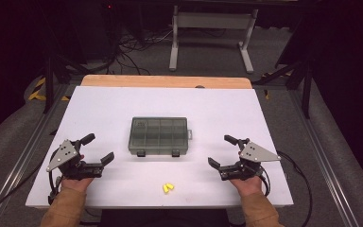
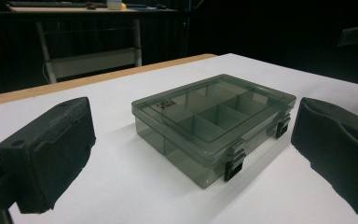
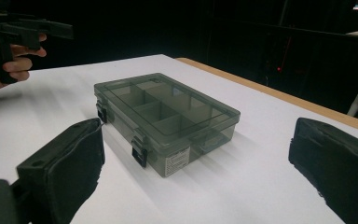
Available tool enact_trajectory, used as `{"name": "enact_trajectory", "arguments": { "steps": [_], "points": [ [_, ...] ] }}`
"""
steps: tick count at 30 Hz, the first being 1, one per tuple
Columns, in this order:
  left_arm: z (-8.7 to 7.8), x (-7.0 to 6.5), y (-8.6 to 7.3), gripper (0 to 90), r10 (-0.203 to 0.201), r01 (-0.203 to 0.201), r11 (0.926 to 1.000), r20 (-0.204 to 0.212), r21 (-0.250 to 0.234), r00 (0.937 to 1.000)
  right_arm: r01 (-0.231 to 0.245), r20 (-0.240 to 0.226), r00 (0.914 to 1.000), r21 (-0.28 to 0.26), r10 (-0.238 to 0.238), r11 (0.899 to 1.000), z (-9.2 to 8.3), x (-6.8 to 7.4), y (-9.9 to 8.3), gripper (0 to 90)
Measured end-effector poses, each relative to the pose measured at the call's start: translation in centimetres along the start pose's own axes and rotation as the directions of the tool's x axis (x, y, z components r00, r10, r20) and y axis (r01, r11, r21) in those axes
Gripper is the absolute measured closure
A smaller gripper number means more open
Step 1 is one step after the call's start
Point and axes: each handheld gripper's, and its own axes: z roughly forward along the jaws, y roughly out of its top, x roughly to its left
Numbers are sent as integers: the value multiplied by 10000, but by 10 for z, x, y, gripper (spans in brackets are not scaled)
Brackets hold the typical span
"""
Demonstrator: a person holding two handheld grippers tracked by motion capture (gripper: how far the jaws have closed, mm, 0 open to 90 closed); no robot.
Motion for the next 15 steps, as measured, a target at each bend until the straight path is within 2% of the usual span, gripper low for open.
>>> {"name": "enact_trajectory", "arguments": {
  "steps": [15],
  "points": [
    [-1, 0, 1, 5, 177, -177, 9998, 17, -17, 9998, 18, 11, 10000, -8, -18, 10000, 0, 0, 0, 36]
  ]
}}
